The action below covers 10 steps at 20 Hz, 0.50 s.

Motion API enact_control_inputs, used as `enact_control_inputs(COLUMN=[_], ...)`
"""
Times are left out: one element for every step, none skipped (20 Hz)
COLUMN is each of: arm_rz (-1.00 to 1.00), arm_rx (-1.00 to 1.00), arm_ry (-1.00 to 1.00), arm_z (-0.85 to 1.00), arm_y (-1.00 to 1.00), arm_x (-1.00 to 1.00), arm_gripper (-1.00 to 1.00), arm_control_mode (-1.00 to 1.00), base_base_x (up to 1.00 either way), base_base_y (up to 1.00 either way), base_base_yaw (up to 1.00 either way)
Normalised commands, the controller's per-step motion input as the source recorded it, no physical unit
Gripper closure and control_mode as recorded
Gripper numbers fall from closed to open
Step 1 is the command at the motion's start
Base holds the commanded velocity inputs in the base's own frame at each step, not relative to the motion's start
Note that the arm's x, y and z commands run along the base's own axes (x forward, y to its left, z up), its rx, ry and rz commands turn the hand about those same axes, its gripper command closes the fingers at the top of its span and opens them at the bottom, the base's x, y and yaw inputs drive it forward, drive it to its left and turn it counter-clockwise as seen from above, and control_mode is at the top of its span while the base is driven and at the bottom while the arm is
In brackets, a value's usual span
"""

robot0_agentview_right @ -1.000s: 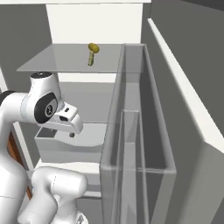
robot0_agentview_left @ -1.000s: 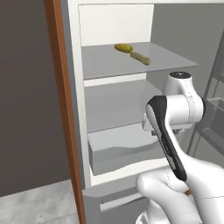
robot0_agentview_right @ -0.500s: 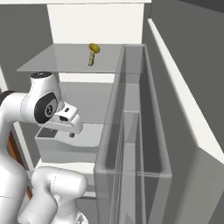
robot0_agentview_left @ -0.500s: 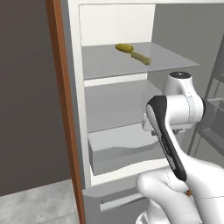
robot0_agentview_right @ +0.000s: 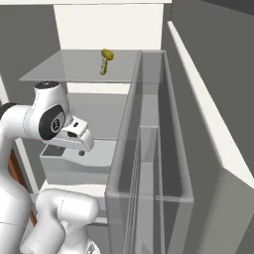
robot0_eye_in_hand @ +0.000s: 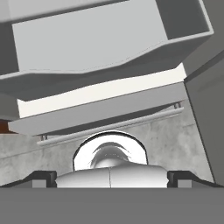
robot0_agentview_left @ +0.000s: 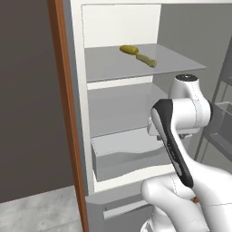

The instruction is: Retrieve the butter from the fridge and place it on a plate on the dining table. Then retrieve the butter knife by the fridge and place it near the plate.

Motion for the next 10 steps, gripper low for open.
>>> enact_control_inputs(arm_rz=[0.0, 0.0, 0.0, 0.01, 0.01, 0.03, 0.05, 0.06, 0.07, 0.09], arm_rx=[0.0, 0.0, 0.0, 0.0, 0.0, 0.0, 0.0, 0.0, 0.0, -0.02], arm_ry=[0.0, -0.06, -0.1, -0.14, -0.18, -0.24, -0.26, -0.29, -0.31, -0.34], arm_z=[0.0, 0.0, 0.0, 0.0, 0.0, 0.04, 0.14, 0.23, 0.2, 0.29], arm_y=[0.0, 0.0, 0.0, 0.0, 0.0, 0.0, 0.0, 0.0, 0.0, 0.0], arm_x=[0.0, 0.02, 0.0, 0.0, 0.0, 0.0, 0.0, 0.0, 0.02, 0.12], arm_gripper=[-1.0, -1.0, -1.0, -1.0, -1.0, -1.0, -1.0, -1.0, -1.0, -1.0], arm_control_mode=[1.0, -1.0, -1.0, -1.0, -1.0, -1.0, -1.0, -1.0, -1.0, -1.0], base_base_x=[0.03, 0.0, 0.0, 0.0, 0.0, 0.0, 0.0, 0.0, 0.0, 0.0], base_base_y=[0.0, 0.0, 0.0, 0.0, 0.0, 0.0, 0.0, 0.0, 0.0, 0.0], base_base_yaw=[0.0, 0.0, 0.0, 0.0, 0.0, 0.0, 0.0, 0.0, 0.0, 0.0])
